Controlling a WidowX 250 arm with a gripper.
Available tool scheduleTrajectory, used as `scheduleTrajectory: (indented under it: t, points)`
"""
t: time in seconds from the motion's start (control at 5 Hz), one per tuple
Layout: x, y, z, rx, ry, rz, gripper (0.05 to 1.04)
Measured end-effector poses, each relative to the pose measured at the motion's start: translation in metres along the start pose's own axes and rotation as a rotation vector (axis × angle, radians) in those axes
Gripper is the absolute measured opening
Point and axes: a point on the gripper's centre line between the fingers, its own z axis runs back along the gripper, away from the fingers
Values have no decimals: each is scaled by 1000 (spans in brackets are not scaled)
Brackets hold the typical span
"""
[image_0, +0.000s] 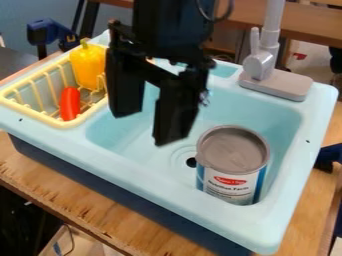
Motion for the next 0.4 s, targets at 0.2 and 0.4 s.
scheduleTrajectory:
  t: [0.2,0.4]
  points:
    - [-3,-18,-12,-25,14,-31,999]
    - [3,-26,-22,-22,53,-51,999]
